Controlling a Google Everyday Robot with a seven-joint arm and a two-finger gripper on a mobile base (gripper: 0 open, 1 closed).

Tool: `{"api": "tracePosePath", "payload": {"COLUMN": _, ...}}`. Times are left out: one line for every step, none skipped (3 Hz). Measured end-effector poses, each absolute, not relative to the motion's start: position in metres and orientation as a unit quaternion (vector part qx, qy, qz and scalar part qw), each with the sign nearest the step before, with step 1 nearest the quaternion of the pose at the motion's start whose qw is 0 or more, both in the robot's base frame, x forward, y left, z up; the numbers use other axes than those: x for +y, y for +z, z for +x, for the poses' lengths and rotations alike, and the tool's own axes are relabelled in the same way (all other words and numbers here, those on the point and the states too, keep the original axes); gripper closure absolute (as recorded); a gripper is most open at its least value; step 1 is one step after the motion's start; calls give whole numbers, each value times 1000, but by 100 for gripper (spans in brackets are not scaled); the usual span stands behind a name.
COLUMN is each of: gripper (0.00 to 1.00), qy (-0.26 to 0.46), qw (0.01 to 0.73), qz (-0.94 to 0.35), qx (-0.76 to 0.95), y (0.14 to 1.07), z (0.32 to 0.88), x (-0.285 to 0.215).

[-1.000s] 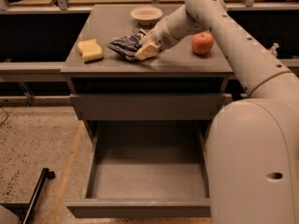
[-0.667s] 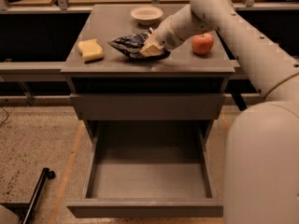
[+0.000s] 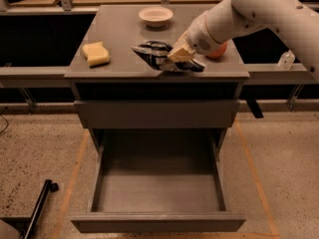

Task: Place blue chip bag into middle drawer

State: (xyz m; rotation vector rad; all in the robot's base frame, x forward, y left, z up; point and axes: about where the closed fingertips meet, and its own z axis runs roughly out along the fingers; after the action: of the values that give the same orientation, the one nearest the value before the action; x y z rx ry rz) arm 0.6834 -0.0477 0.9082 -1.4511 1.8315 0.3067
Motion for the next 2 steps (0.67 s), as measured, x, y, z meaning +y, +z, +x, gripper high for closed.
{"api": "tracePosePath", "payload": {"gripper": 100, "qy": 114, "qw": 368, "qz": -552, "qx": 739, "y": 919, "z": 633, "x": -72}}
{"api": "tracePosePath", "payload": {"gripper": 100, "qy": 129, "qw": 322, "qz": -539, "qx": 768, "y": 909, "z": 582, "x": -93}}
